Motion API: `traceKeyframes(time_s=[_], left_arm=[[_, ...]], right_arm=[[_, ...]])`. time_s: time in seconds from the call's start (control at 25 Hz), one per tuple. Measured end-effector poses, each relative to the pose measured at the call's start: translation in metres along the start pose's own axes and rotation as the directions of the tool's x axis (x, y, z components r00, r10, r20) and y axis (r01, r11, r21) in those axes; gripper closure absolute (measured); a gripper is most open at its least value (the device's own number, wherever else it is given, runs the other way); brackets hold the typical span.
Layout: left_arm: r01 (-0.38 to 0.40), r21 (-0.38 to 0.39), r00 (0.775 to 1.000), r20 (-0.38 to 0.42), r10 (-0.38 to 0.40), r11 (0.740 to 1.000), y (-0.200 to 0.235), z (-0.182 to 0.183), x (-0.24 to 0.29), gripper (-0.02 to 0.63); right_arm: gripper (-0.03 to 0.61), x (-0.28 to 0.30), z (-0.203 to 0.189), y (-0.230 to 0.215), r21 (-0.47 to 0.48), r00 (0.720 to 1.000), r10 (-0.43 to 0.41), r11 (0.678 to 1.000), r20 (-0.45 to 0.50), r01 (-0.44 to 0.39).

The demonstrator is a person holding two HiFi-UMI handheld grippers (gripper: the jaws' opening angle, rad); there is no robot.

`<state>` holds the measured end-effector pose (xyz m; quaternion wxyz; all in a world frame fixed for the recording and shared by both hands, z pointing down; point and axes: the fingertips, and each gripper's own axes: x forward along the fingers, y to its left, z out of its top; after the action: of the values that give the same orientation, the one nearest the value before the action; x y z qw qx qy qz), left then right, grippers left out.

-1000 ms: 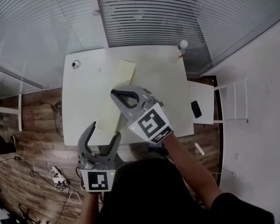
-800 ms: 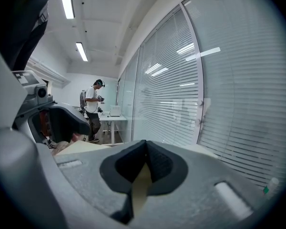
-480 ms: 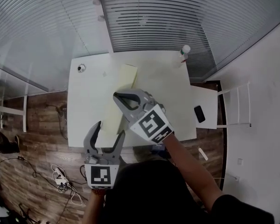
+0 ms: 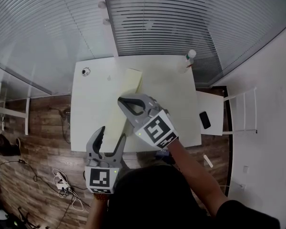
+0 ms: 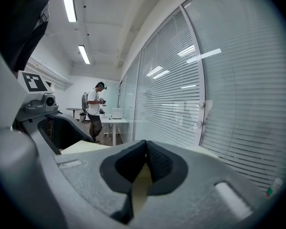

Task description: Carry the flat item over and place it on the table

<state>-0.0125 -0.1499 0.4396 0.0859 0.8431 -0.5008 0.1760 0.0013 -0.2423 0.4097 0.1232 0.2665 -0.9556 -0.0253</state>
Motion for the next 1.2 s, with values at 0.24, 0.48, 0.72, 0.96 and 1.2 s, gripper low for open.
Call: traceKeyframes(time_s=[0.24, 0.48, 0.72, 0.96, 1.2], left_arm=[[-0.016, -0.062, 1.0, 0.002, 0.016, 0.998, 0.018, -0.003, -0.007, 0.33], [-0.049, -0.102, 0.999, 0.01, 0.051, 0.994, 0.035, -0.01, -0.025, 0.33], [-0.074, -0.177, 0.997, 0.012, 0.077, 0.981, 0.061, -0.014, -0.037, 0.33], [-0.083, -0.35, 0.993, 0.051, 0.107, 0.933, 0.113, -0.035, -0.053, 0.33], [-0.026, -0.394, 0.995, 0.075, 0.06, 0.919, 0.149, -0.051, -0.057, 0.33]], right_arm=[[0.58, -0.009, 0.001, -0.002, 0.099, 0.996, 0.001, 0.995, 0.085, -0.01], [0.58, 0.0, 0.008, 0.015, 0.048, 0.996, 0.027, 0.998, 0.081, -0.031], [0.58, 0.011, 0.015, 0.026, 0.058, 0.995, 0.017, 0.998, 0.095, -0.023], [0.58, 0.029, -0.009, 0.033, 0.094, 1.0, 0.005, 0.996, 0.024, -0.007], [0.58, 0.049, -0.051, 0.054, 0.103, 0.994, -0.011, 0.994, -0.109, 0.022]])
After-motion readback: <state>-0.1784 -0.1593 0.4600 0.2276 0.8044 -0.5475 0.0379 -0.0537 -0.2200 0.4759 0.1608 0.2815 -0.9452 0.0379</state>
